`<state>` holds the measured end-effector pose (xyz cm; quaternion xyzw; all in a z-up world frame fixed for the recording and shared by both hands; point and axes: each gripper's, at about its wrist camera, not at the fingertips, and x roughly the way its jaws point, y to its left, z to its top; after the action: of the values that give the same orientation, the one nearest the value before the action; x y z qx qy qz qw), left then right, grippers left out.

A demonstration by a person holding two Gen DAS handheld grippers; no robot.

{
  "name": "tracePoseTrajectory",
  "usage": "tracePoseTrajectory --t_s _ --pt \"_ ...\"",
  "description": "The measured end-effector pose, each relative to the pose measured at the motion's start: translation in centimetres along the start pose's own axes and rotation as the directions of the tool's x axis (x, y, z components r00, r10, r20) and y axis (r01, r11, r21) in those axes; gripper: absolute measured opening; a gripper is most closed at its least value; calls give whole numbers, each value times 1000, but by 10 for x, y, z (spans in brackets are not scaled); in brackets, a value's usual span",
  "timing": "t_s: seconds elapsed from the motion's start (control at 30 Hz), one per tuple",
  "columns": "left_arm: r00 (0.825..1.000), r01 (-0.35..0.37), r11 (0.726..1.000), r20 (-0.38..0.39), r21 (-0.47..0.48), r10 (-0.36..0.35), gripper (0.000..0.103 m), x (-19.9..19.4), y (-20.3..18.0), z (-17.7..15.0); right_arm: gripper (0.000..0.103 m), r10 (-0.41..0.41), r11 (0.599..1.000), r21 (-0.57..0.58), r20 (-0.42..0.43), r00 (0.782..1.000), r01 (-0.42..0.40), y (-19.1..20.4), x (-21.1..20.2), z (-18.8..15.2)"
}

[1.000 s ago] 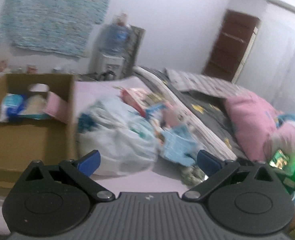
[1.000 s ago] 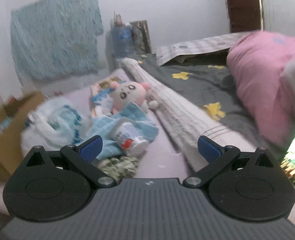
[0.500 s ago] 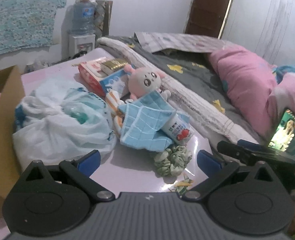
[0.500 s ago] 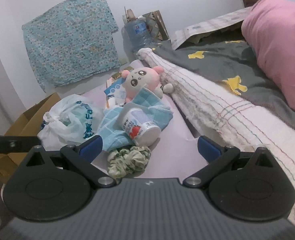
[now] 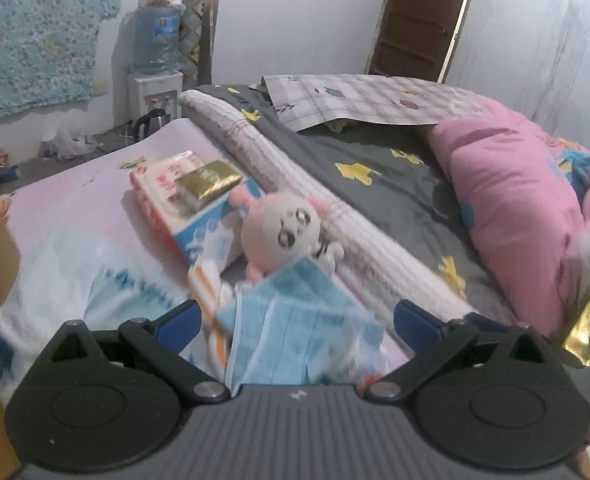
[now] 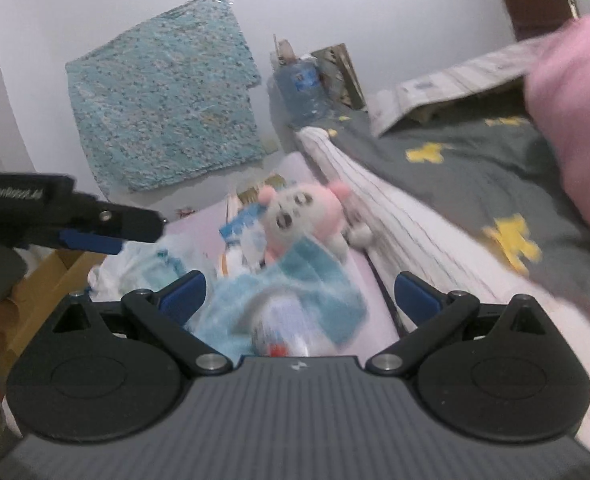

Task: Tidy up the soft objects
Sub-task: 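Close the left tool on the pink plush toy's head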

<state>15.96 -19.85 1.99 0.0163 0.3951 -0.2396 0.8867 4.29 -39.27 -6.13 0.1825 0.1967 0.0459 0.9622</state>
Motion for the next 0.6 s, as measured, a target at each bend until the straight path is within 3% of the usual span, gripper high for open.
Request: tracePoseTrajectory --t_s 0.17,0.3,0.47,0.6 --pt "999 4 999 -39 -54 -6 102 41 15 44 102 53 994 -90 -40 998 -56 1 63 41" --pt "996 18 993 -89 -117 -28 97 79 28 69 102 35 989 -135 -117 993 -51 -6 122 63" --pt "980 18 976 -191 -216 -60 82 132 43 82 102 42 981 -174 -215 976 -81 -13 180 72" --pt "964 16 960 -251 -278 -89 82 160 53 83 101 24 980 -183 -288 957 -80 -16 211 70"
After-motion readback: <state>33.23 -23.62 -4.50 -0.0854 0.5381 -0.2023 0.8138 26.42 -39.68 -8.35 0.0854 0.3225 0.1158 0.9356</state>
